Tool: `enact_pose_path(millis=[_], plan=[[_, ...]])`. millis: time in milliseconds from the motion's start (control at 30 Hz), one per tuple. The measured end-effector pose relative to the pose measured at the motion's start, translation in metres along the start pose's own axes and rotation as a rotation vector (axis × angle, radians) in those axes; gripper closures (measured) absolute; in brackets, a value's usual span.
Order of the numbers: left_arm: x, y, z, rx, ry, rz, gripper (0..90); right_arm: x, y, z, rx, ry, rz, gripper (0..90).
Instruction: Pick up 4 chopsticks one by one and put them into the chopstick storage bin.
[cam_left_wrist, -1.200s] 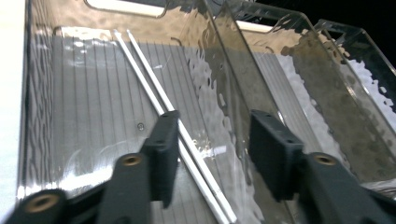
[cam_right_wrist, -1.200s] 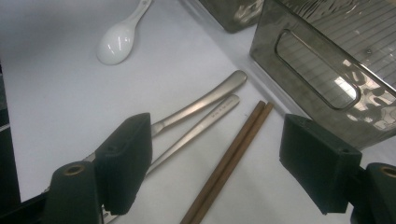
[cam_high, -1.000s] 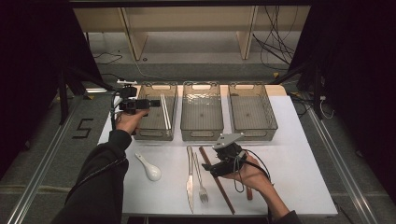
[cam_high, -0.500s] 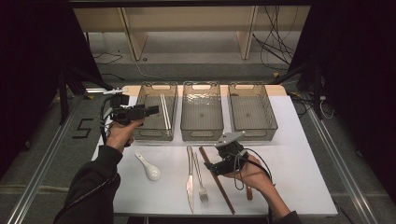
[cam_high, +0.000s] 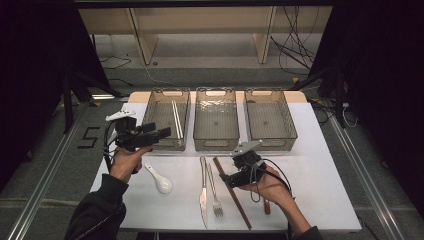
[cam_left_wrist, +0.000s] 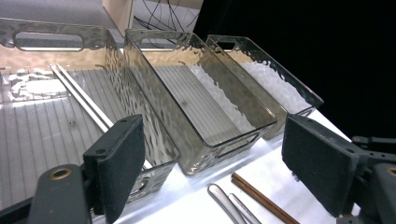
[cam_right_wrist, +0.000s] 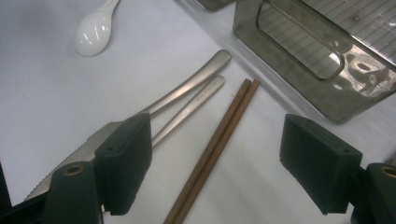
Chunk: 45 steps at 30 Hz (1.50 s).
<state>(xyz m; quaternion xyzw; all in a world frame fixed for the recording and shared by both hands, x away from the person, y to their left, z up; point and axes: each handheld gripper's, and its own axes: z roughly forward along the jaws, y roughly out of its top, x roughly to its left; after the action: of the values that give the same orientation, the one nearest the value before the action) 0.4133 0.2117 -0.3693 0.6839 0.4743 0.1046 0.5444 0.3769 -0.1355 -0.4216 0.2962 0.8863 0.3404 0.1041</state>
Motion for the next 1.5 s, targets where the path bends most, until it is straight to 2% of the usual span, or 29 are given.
enact_pose_path(millis=[200, 433, 733, 833, 967, 1000, 1200, 1333, 1500], plan=[[-0.004, -0.012, -0.004, 0.005, -0.008, 0.024, 20.2, -0.002, -0.001, 0.0, 0.018, -0.013, 0.022, 26.2], [-0.008, -0.035, -0.006, 0.01, -0.03, 0.055, 18.5, -0.004, -0.001, 0.002, 0.048, -0.043, 0.048, 26.8], [-0.009, -0.061, -0.011, -0.023, -0.054, 0.075, 17.4, -0.001, -0.005, 0.013, 0.147, -0.075, 0.041, 28.0], [-0.008, -0.07, -0.012, -0.023, -0.039, 0.092, 17.3, -0.001, -0.007, 0.016, 0.184, -0.086, 0.044, 29.1], [-0.01, -0.079, -0.012, -0.042, -0.05, 0.086, 17.3, 0.001, -0.012, 0.023, 0.239, -0.098, 0.038, 30.7], [-0.011, -0.082, -0.011, -0.039, -0.052, 0.091, 17.3, 0.0, -0.013, 0.024, 0.25, -0.099, 0.026, 32.3], [-0.014, -0.092, -0.006, -0.023, -0.046, 0.104, 17.4, 0.002, -0.015, 0.027, 0.293, -0.084, 0.036, 36.8], [-0.021, -0.095, -0.004, -0.016, -0.04, 0.138, 17.4, 0.004, -0.017, 0.031, 0.316, -0.077, 0.03, 39.5], [-0.028, -0.097, -0.005, -0.032, -0.041, 0.177, 17.3, 0.004, -0.018, 0.032, 0.337, -0.071, 0.035, 42.8]])
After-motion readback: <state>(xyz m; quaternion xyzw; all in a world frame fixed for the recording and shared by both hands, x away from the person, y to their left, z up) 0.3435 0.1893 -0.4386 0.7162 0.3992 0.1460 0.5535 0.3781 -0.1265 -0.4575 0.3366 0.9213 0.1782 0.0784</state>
